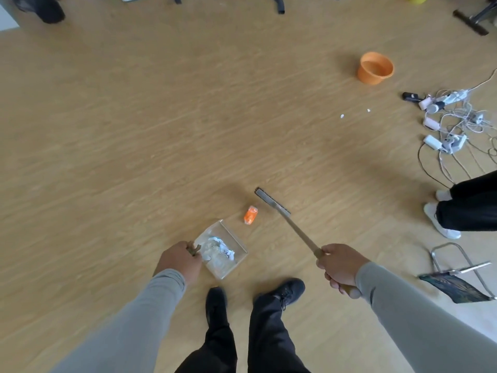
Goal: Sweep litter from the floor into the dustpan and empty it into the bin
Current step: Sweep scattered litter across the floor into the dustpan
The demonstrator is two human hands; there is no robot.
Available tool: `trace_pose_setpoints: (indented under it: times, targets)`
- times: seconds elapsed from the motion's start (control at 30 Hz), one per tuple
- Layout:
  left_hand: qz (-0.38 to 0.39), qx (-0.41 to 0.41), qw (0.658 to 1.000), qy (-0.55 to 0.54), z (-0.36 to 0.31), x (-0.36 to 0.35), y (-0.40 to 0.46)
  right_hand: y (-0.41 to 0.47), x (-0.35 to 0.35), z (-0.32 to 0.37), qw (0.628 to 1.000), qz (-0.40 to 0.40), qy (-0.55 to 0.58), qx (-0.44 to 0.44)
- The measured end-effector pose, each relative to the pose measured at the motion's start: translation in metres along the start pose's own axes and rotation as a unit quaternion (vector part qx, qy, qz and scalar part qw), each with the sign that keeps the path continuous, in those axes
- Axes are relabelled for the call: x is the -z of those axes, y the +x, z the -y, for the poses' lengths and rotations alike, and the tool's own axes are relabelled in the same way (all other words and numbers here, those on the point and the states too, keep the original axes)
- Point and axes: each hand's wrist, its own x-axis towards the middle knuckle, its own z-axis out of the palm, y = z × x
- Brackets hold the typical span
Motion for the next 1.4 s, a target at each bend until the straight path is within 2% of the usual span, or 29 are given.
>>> trace_pose_setpoints:
  times: [0.17,0.3,0.4,0.5,0.63,0.77,0.87,1.07,1.23,1.4]
  targets:
    - [-0.008,0.006,1.000,-0.004,-0.004,-0.003,0.008,0.038,-0.017,0.016,0.993,0.003,-0.114,0.044]
    - [-0.010,0.009,1.000,-0.006,-0.003,-0.005,0.007,0.030,-0.028,0.017,0.978,0.046,-0.199,0.042]
    - [0.002,0.007,1.000,-0.022,0.000,-0.004,0.008,0.012,0.003,0.007,0.988,0.118,-0.094,-0.019]
    - [0.007,0.002,1.000,-0.030,0.001,-0.003,0.009,-0.011,0.037,-0.003,0.989,0.142,-0.025,-0.037]
    - [0.010,-0.002,1.000,-0.017,0.001,-0.002,0.012,-0.021,0.030,-0.006,0.990,0.134,-0.043,-0.027]
    - [0.004,-0.006,1.000,-0.011,0.001,0.000,0.013,-0.017,-0.003,0.001,0.987,0.110,-0.119,0.000]
    - [0.006,-0.009,1.000,-0.011,0.002,0.001,0.016,-0.018,-0.015,0.004,0.980,0.123,-0.159,-0.002]
    - [0.013,-0.013,0.999,-0.032,0.005,0.005,0.018,-0.039,0.013,-0.004,0.980,0.145,-0.135,-0.010]
    - [0.010,-0.017,1.000,-0.023,0.012,0.008,0.013,-0.047,0.030,-0.011,0.988,0.122,-0.089,-0.024]
    - [0.009,-0.019,0.999,-0.026,0.013,0.010,0.011,-0.041,0.009,-0.003,0.991,0.091,-0.098,-0.016]
